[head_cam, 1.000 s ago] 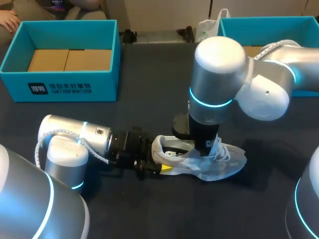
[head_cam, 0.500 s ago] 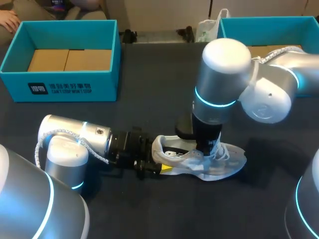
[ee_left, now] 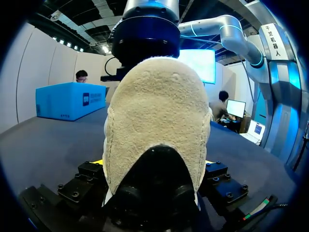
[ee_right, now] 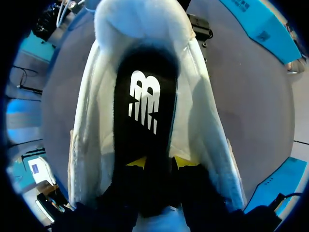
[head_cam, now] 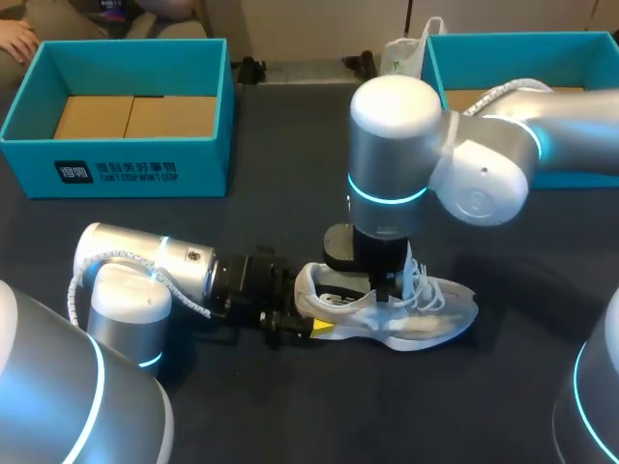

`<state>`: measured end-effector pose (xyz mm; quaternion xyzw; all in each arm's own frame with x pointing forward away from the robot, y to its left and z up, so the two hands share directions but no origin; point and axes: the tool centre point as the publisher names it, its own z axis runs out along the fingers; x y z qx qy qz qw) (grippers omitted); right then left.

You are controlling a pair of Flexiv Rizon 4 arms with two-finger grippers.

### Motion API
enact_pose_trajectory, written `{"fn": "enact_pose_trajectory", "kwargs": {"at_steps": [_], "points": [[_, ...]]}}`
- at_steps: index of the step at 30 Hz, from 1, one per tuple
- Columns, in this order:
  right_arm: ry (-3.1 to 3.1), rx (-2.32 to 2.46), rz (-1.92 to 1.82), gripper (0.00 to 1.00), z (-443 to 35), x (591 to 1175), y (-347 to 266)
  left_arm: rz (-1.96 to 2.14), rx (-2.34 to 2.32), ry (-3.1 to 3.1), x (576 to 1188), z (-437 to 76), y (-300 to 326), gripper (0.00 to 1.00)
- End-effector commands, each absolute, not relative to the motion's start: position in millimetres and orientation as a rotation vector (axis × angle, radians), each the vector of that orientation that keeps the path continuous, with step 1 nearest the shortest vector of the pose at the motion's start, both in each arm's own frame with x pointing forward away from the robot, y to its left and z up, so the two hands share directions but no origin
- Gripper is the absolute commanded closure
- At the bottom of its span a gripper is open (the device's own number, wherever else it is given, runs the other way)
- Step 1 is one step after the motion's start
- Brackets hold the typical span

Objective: Take the shoe out of the shoebox, open the shoe tongue, remove and reinsert the insole, then place the shoe into the shoebox

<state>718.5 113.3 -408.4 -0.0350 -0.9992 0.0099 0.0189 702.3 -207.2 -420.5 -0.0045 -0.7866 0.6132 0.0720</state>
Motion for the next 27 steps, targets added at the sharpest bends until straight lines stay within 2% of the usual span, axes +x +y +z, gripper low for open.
{"fn": "enact_pose_trajectory", "kwargs": {"at_steps": [1,8,27], "points": [[-3.049,-0.114,0.061,0.69,-429.6,723.4,123.1,1.844,-0.014,-2.365,701.9,-420.0,-207.0,1.0],[-3.023,-0.137,0.044,0.74,-433.7,700.6,123.6,1.844,-0.014,-2.365,701.9,-420.0,-207.0,1.0],[-3.056,-0.208,0.023,0.73,-427.6,685.8,126.7,1.844,-0.014,-2.365,701.9,-420.0,-207.0,1.0]]}}
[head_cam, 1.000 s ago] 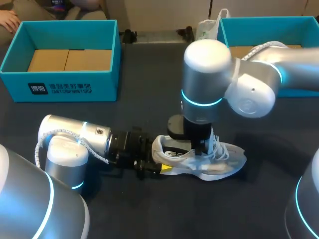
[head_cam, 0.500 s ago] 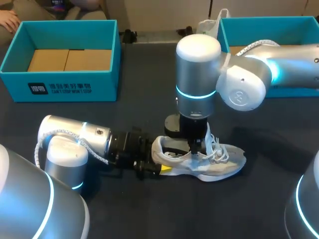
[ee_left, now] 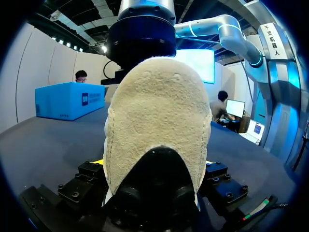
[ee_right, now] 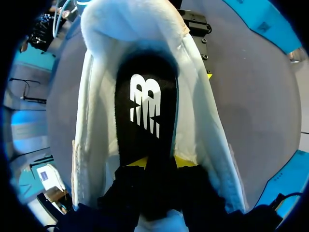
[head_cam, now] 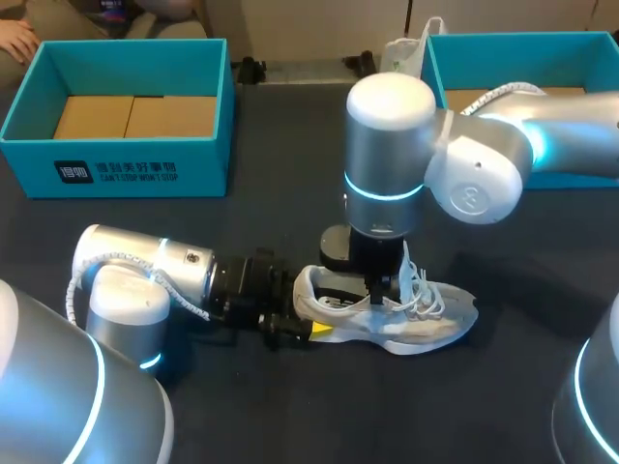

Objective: Take the shoe out of the shoebox, open the shoe tongue, remove and reinsert the insole, then place the shoe into the shoebox

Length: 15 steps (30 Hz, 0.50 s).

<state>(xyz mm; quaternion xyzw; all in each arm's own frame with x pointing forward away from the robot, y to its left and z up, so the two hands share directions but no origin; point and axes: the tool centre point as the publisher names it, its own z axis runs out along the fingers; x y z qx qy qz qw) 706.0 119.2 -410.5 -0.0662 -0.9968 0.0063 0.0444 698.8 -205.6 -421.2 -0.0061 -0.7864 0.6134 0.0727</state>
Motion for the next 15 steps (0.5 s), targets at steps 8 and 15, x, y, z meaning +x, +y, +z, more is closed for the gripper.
{"fn": "enact_pose_trajectory", "kwargs": {"at_steps": [8,15], "points": [[-3.075,-0.226,0.017,0.71,-422.2,682.0,126.5,1.844,-0.014,-2.365,701.9,-420.0,-207.0,1.0],[-3.091,-0.254,0.004,0.71,-418.5,680.1,126.1,1.844,-0.014,-2.365,701.9,-420.0,-207.0,1.0]]}}
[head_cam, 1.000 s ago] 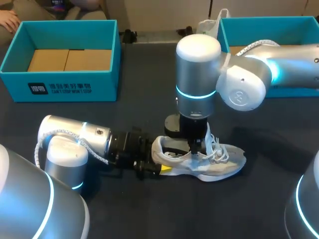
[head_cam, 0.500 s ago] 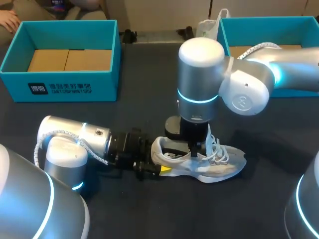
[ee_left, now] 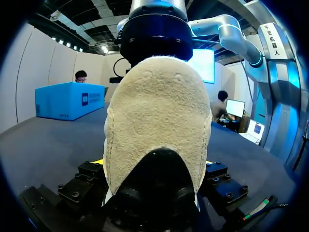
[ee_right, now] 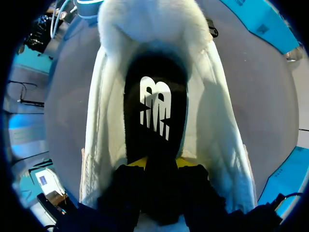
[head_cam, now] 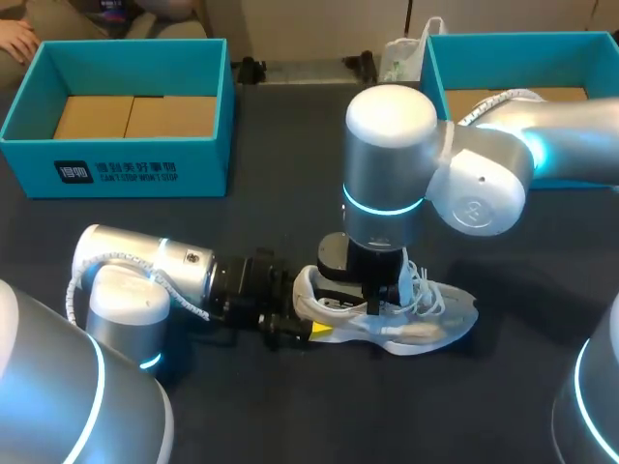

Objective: Take the shoe out of the shoebox, open the shoe tongue, remove and reinsert the insole, then place the shoe into the shoebox

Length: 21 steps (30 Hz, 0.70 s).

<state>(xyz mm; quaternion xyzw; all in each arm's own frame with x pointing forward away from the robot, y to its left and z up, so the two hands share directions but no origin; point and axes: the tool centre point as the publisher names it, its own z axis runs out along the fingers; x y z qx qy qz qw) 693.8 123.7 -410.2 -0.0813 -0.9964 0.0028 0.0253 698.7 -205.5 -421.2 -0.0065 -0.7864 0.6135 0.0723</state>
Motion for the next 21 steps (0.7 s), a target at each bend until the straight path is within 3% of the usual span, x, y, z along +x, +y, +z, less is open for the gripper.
{"fn": "enact_pose_trajectory", "kwargs": {"at_steps": [1,8,13,21], "points": [[-3.09,-0.254,0.003,0.7,-419.0,680.8,125.5,1.844,-0.014,-2.365,701.9,-420.0,-207.0,1.0],[-3.004,-0.236,-0.029,0.69,-442.1,687.1,129.1,1.844,-0.014,-2.365,701.9,-420.0,-207.0,1.0],[-2.962,-0.252,-0.027,1.0,-445.9,681.8,128.0,1.844,-0.014,-2.365,701.9,-420.0,-207.0,1.0],[-2.965,-0.273,-0.052,1.0,-422.3,665.0,120.7,1.844,-0.014,-2.365,701.9,-420.0,-207.0,1.0]]}}
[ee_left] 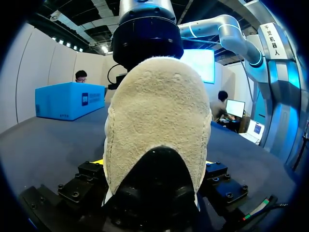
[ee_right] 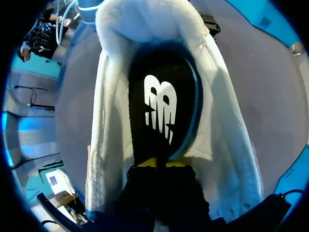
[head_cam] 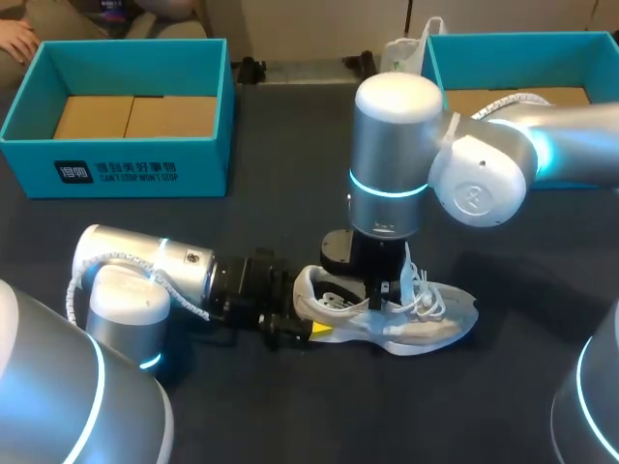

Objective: Take the shoe out of the shoebox, open the shoe tongue, remove and reinsert the insole, then place the shoe into the shoebox

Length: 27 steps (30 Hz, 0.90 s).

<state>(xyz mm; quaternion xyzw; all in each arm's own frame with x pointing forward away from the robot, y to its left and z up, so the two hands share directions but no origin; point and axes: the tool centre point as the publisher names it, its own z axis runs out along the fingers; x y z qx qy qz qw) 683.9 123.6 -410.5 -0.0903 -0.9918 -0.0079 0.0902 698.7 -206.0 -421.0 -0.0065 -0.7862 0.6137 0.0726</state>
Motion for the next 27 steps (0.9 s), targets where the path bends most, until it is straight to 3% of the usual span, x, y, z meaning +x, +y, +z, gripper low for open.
{"fn": "enact_pose_trajectory", "kwargs": {"at_steps": [1,14,27], "points": [[-2.967,-0.273,-0.062,1.0,-418.1,664.0,119.4,1.844,-0.014,-2.365,701.9,-420.0,-207.0,1.0],[-2.994,-0.164,-0.421,1.0,-361.8,677.9,97.9,1.844,-0.014,-2.365,701.9,-420.0,-207.0,1.0],[-2.941,0.054,-0.54,1.0,-347.3,698.2,100.2,1.844,-0.014,-2.365,701.9,-420.0,-207.0,1.0]]}}
